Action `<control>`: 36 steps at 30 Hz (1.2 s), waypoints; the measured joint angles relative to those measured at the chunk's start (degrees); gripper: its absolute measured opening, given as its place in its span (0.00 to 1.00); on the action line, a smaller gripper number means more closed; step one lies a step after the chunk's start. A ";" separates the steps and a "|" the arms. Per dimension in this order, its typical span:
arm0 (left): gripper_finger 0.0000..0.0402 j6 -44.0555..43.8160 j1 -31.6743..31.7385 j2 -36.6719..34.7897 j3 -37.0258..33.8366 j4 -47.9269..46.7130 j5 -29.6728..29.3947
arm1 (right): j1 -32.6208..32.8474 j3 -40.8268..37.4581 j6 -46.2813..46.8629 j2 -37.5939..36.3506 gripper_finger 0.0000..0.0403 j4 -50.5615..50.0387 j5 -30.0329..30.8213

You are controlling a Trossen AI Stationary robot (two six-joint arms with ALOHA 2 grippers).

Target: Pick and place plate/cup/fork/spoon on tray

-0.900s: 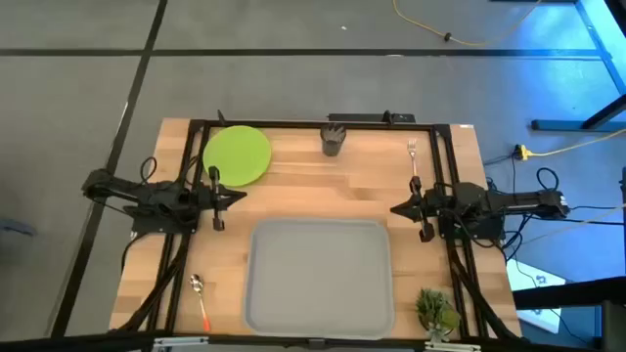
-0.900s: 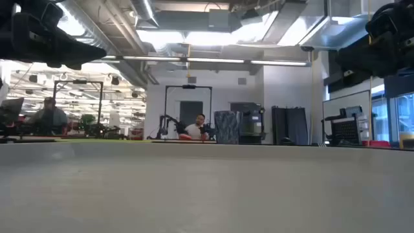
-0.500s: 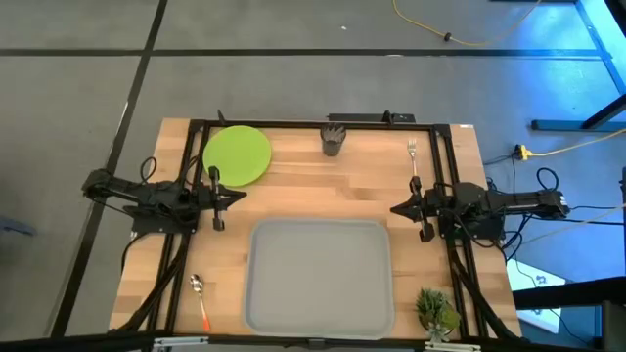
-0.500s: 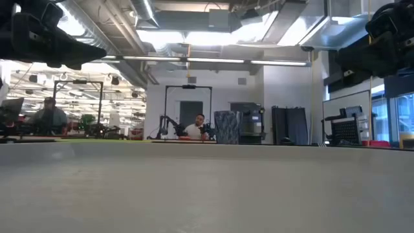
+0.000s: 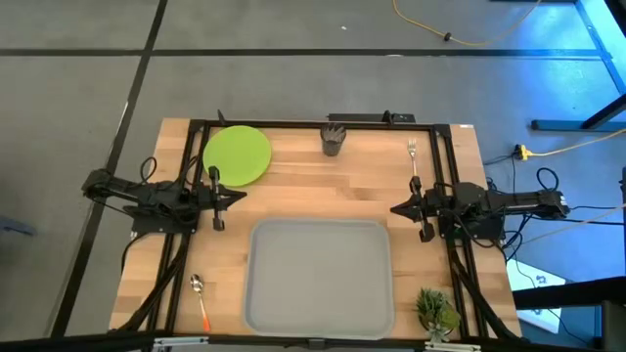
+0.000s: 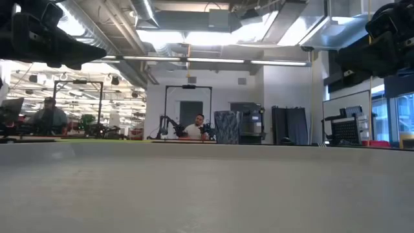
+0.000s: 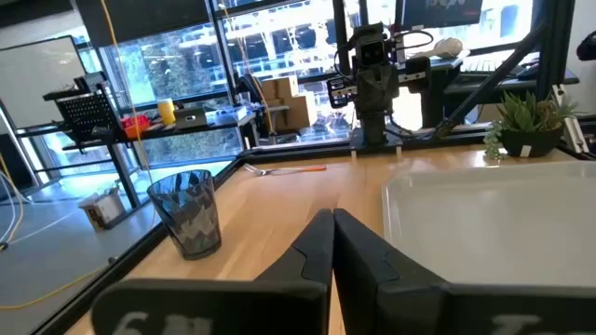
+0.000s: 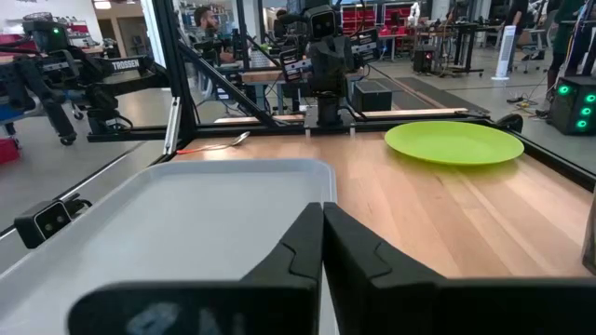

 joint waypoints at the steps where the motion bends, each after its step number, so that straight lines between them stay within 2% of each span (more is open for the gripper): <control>1: 0.00 0.00 0.00 0.00 -0.01 0.00 -0.01 | 0.01 0.00 0.00 -0.01 0.04 -0.02 -0.02; 25: 0.00 0.00 0.00 -0.01 0.00 0.00 0.00 | 0.01 0.00 -0.02 0.00 0.04 0.15 0.02; 36: 0.00 -0.06 0.00 -0.01 0.00 0.02 -0.01 | 0.02 0.00 1.70 0.01 0.04 7.47 0.42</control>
